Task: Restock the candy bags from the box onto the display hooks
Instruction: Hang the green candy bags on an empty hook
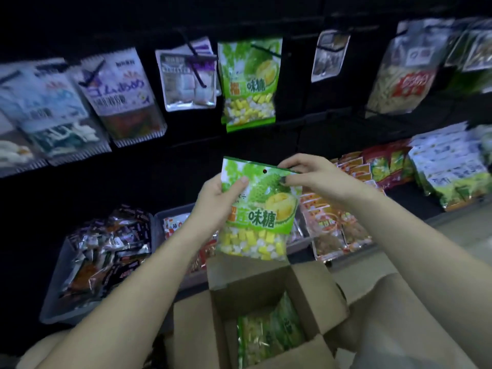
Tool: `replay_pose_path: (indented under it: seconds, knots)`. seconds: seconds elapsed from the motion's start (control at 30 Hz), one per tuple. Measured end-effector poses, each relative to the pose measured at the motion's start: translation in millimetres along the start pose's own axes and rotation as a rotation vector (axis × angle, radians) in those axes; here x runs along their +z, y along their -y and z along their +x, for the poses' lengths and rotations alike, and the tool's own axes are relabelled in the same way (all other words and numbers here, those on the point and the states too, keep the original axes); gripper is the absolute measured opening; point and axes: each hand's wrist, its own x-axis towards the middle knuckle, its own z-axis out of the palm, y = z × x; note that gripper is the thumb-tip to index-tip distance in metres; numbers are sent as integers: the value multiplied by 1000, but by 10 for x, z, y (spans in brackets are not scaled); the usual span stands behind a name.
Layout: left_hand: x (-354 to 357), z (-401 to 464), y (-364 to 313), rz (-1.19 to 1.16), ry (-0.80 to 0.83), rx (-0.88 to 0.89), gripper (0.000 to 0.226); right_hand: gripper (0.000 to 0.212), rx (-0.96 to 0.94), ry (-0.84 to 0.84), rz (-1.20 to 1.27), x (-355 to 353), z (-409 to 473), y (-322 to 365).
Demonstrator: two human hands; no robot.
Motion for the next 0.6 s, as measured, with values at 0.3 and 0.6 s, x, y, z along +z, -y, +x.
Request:
replay_pose_path:
  seconds: [0.3,0.6]
  knots:
    - [146,487,-1031,-128,-159,142,19,29,-151,-186,424,-92,195,611]
    - [294,879,-1286,-259,-133,46,97,17,-165,-359,441,-316,388,964]
